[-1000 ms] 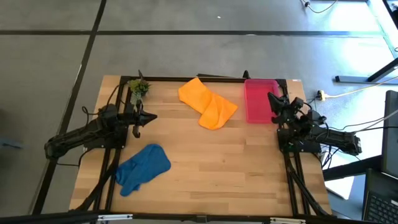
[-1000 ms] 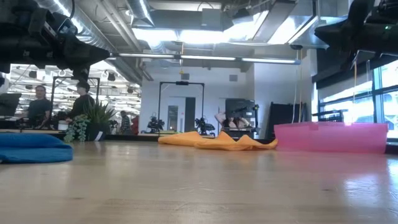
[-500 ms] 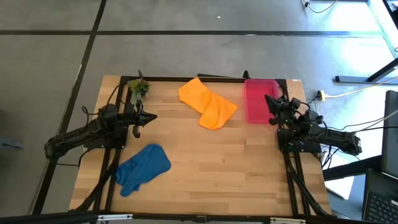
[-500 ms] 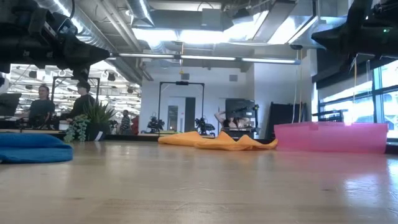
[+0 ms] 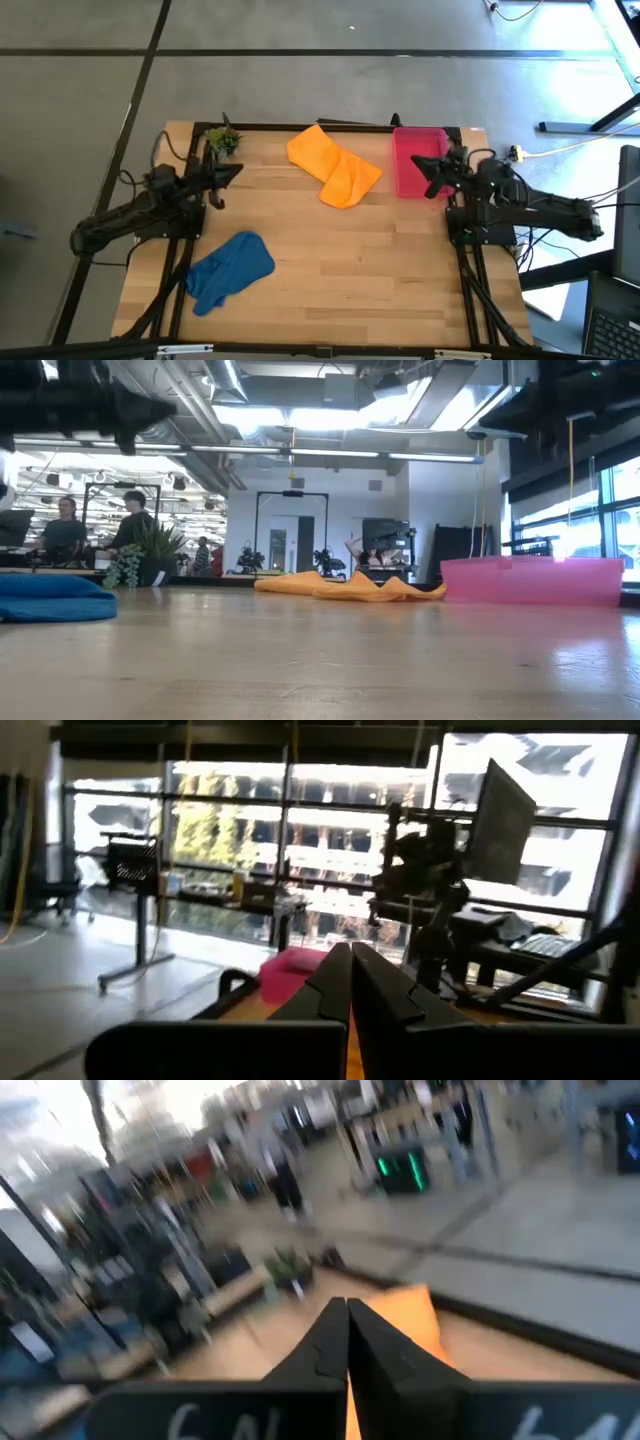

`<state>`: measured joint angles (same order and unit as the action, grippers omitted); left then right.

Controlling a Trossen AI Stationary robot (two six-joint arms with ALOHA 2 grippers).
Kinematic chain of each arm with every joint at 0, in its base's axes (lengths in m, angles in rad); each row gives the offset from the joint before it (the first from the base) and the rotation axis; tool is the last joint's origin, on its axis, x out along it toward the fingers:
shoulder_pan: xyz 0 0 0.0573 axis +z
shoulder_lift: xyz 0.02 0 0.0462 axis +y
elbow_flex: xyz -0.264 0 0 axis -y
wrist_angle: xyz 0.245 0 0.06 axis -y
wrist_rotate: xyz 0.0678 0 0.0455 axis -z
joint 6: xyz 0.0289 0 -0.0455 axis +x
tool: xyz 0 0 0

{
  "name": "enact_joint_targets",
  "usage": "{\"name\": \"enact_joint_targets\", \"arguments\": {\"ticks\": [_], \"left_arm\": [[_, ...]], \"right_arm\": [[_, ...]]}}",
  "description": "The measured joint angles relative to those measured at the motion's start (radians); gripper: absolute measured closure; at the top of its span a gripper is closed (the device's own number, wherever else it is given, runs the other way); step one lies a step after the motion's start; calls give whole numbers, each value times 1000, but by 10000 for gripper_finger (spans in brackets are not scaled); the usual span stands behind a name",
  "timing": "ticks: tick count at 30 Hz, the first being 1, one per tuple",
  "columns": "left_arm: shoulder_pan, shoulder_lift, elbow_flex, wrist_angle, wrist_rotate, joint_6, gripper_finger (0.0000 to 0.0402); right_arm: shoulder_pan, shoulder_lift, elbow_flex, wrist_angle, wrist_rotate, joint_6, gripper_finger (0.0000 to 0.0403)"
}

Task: Roll microfiber towels into tight, uniform cylinder then place into a basket
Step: Fold the orange microfiber towel

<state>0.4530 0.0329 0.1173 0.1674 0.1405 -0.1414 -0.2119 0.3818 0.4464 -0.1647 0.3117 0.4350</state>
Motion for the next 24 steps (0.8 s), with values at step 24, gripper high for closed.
{"name": "enact_joint_targets", "arguments": {"ticks": [24], "left_arm": [[-15, 802, 605, -559, 21, -13, 400]], "right_arm": [[-101, 928, 797, -757, -179, -1, 366]]}}
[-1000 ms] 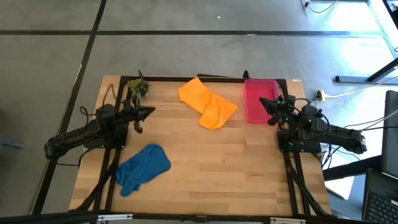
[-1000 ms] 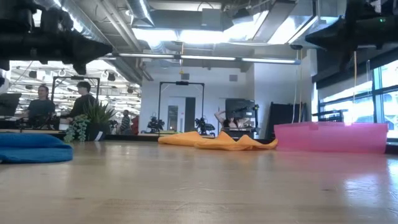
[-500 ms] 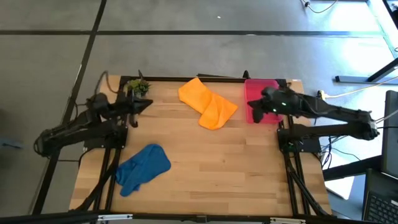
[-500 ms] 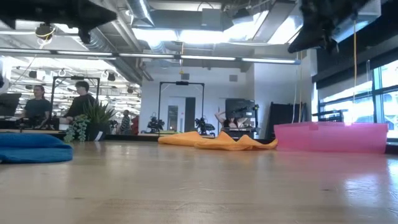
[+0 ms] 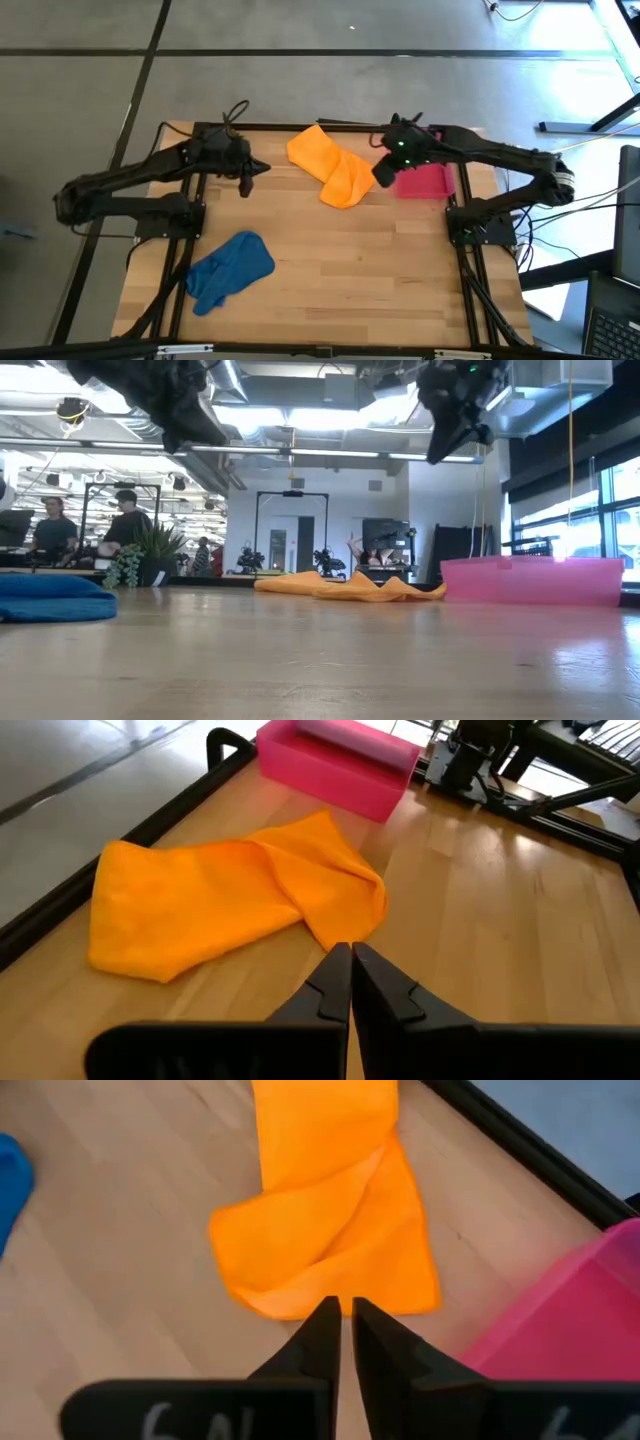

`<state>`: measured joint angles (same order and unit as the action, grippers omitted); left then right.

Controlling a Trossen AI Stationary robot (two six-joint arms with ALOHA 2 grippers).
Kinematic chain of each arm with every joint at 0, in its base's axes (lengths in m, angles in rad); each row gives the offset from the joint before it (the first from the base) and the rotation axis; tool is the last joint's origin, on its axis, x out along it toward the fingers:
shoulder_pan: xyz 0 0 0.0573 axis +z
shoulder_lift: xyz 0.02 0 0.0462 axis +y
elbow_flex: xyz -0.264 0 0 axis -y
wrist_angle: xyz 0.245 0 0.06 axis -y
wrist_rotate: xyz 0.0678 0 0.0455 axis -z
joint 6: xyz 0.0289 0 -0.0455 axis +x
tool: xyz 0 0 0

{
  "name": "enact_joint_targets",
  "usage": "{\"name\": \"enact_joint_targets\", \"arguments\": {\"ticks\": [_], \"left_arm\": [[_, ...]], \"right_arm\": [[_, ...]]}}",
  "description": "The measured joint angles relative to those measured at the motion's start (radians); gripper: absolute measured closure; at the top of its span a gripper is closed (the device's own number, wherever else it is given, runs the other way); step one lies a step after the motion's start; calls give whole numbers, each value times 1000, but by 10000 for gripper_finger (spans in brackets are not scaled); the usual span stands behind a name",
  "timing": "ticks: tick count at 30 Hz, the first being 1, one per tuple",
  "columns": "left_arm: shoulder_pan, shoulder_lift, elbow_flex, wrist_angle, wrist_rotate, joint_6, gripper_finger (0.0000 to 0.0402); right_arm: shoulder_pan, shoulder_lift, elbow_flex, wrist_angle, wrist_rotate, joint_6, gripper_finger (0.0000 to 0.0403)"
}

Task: Roll microfiber towels into tight, uniform cylinder then place into a basket
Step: Fold the orange microfiber towel

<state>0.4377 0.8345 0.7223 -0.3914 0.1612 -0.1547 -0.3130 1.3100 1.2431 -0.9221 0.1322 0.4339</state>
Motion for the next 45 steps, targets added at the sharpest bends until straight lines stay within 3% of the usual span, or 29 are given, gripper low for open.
{"name": "enact_joint_targets", "arguments": {"ticks": [6, 14, 18, 31, 45], "left_arm": [[0, 10, 12, 11, 0, 0, 400], [0, 10, 12, 44, 1, -105, 400], [0, 10, 13, 44, 1, -105, 400], [0, 10, 13, 44, 1, -105, 400], [0, 10, 13, 44, 0, -105, 400]], "right_arm": [[-53, 116, 51, -2, -5, 36, 325], [-183, 268, 78, -5, -182, 83, 243], [-217, 350, 82, -6, -191, 61, 223], [-299, 571, 82, -5, -206, 54, 219], [-335, 653, 81, 8, -198, 52, 219]]}}
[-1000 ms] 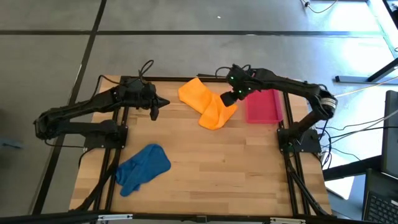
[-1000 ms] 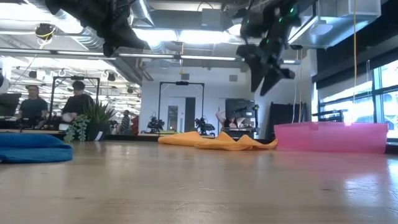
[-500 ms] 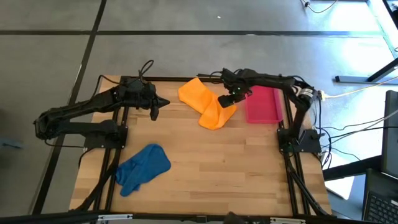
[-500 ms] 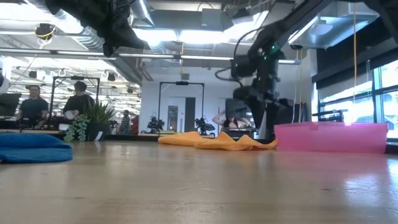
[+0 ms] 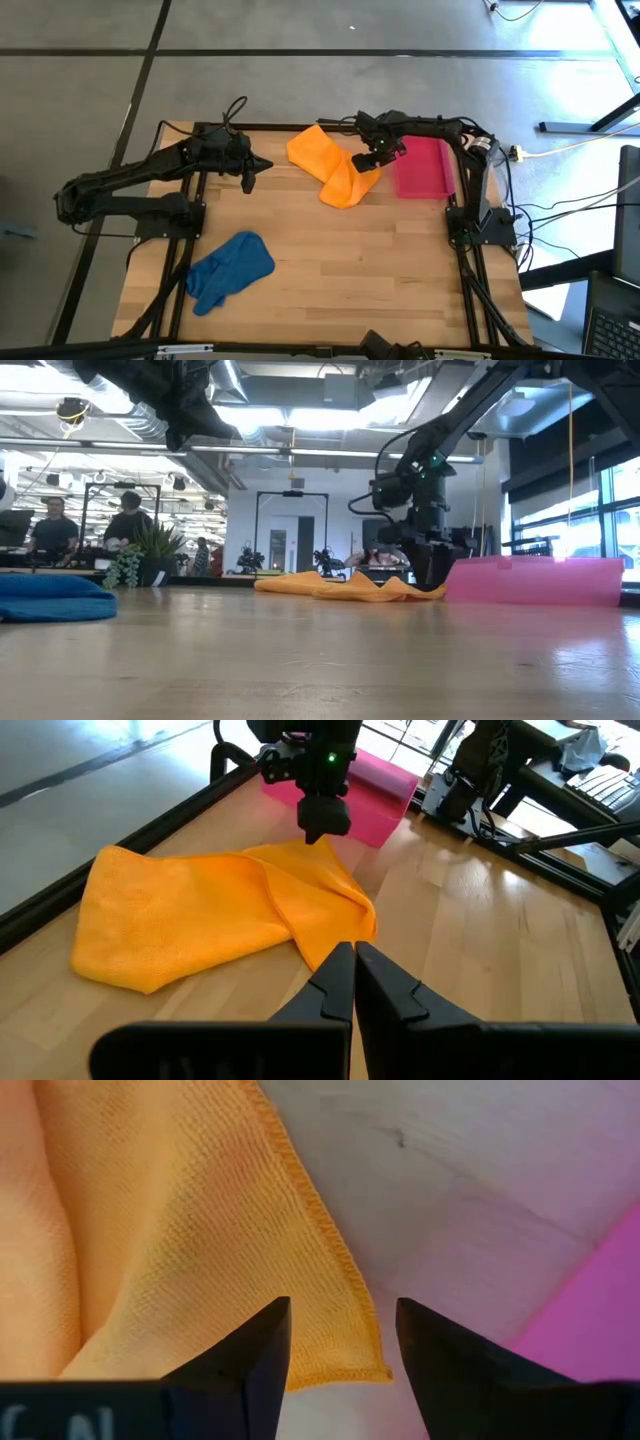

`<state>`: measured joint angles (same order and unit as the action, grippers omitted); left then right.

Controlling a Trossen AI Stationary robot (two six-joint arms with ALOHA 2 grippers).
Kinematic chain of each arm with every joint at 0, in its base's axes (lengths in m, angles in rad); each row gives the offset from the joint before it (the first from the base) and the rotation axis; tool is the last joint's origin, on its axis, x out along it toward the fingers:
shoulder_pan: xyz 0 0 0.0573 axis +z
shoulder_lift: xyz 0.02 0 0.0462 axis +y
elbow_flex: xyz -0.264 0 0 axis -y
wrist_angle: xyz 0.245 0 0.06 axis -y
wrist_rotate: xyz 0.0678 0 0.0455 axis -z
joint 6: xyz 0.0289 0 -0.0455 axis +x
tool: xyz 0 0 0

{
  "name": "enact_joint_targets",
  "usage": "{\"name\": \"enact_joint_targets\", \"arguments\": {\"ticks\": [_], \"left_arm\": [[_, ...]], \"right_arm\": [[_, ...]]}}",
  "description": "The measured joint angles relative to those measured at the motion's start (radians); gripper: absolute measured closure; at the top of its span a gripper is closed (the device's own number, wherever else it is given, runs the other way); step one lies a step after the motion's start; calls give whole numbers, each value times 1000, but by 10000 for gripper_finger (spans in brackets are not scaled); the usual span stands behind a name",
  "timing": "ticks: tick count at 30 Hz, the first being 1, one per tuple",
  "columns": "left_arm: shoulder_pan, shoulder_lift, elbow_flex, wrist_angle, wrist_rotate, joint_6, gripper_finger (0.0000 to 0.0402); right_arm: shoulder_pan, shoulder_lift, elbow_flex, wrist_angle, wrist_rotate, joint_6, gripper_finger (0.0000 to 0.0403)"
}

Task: Roll microfiber towels into tight, uniform cylinder then place into a basket
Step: Fold the orange microfiber towel

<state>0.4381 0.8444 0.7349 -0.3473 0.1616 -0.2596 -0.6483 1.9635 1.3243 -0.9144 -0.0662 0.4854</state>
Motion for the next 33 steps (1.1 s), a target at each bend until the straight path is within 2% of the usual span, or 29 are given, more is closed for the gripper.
{"name": "enact_joint_targets", "arguments": {"ticks": [9, 19, 23, 28, 33], "left_arm": [[0, 0, 0, 0, -23, 0, 400], [0, 0, 0, 0, -23, 0, 400], [0, 0, 0, 0, -23, 0, 400], [0, 0, 0, 0, -23, 0, 400], [0, 0, 0, 0, -23, 0, 400]], "right_arm": [[0, 2, 0, 5, 20, -1, 229], [0, 2, 0, 3, 20, 1, 346], [0, 2, 0, 4, 21, -2, 373], [0, 2, 0, 4, 26, 4, 364], [-1, 2, 0, 4, 34, -19, 313]]}}
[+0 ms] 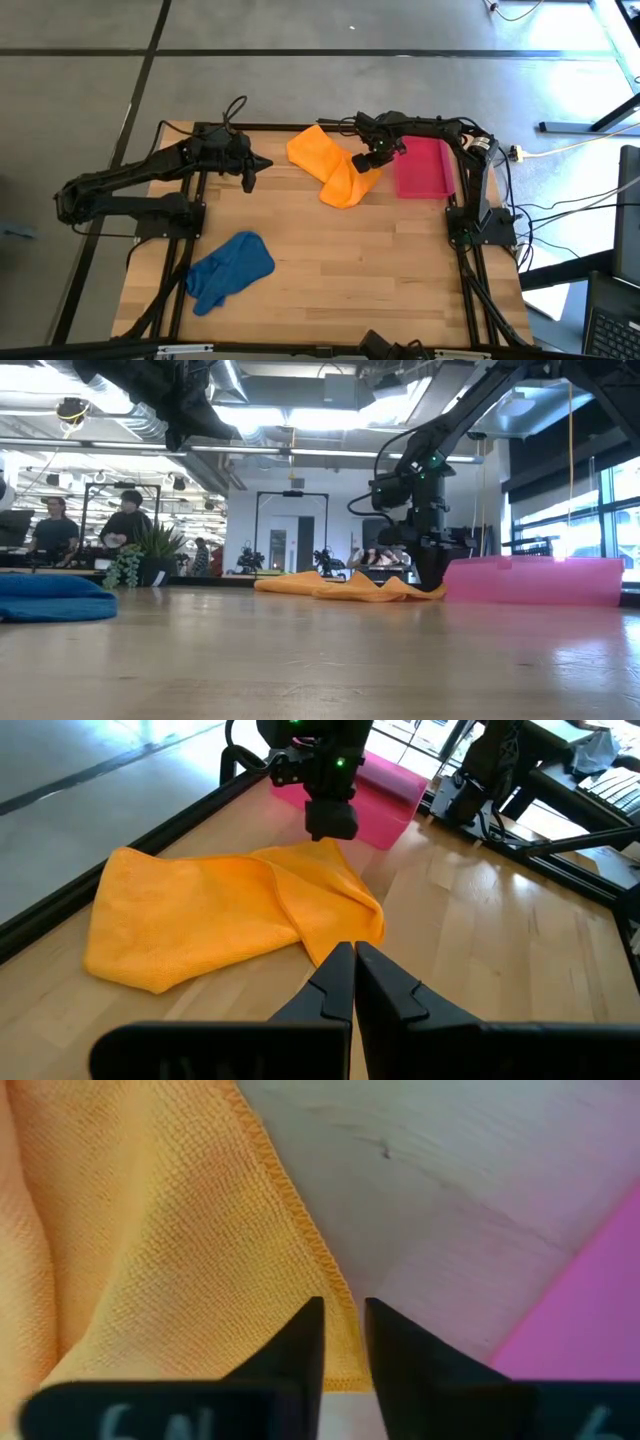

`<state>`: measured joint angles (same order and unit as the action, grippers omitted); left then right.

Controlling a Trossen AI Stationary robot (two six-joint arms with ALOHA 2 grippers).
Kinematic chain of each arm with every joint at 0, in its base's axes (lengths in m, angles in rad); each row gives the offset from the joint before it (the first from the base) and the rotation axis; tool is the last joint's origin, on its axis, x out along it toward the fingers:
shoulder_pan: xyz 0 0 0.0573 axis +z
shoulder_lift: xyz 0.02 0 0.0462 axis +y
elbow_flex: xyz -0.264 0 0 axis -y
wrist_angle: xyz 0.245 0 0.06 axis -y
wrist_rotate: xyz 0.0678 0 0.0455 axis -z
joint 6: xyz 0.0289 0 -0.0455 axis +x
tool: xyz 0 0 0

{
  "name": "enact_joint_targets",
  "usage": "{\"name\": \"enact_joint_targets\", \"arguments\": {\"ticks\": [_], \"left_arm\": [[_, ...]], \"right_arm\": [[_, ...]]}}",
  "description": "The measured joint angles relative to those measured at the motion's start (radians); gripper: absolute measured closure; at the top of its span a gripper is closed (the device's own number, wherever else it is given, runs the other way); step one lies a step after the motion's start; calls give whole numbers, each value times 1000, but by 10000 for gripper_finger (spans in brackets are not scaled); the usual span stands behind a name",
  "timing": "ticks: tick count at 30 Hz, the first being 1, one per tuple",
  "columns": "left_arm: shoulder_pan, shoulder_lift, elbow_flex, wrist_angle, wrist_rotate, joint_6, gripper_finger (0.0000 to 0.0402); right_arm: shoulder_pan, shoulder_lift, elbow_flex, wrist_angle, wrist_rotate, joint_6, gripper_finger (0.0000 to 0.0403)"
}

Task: Roll microfiber towels into tight, uniform cylinder then place into a basket
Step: Fold the orange microfiber towel

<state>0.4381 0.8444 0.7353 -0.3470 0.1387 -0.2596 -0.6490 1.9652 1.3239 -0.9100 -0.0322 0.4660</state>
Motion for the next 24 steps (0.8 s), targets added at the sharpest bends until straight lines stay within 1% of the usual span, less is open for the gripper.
{"name": "enact_joint_targets", "arguments": {"ticks": [4, 7, 10, 15, 17, 19, 24], "left_arm": [[0, 0, 0, 0, 0, 2, 400], [0, 0, 0, 0, 0, 6, 400], [0, 0, 0, 0, 0, 7, 400], [0, 0, 0, 0, 0, 7, 400], [0, 0, 0, 0, 0, 7, 400], [0, 0, 0, 0, 0, 7, 400], [-1, 0, 0, 0, 1, -13, 400]], "right_arm": [[-1, 0, 0, -1, -1, 26, 269], [-3, 4, 0, -11, -35, 54, 249], [-3, 23, -16, -13, -81, 53, 241], [-3, 41, -26, -10, -86, 23, 242], [-2, 41, -26, -10, -76, 23, 255], [-3, 41, -27, -12, -75, 10, 279], [-4, 42, -28, -13, -71, -57, 382]]}}
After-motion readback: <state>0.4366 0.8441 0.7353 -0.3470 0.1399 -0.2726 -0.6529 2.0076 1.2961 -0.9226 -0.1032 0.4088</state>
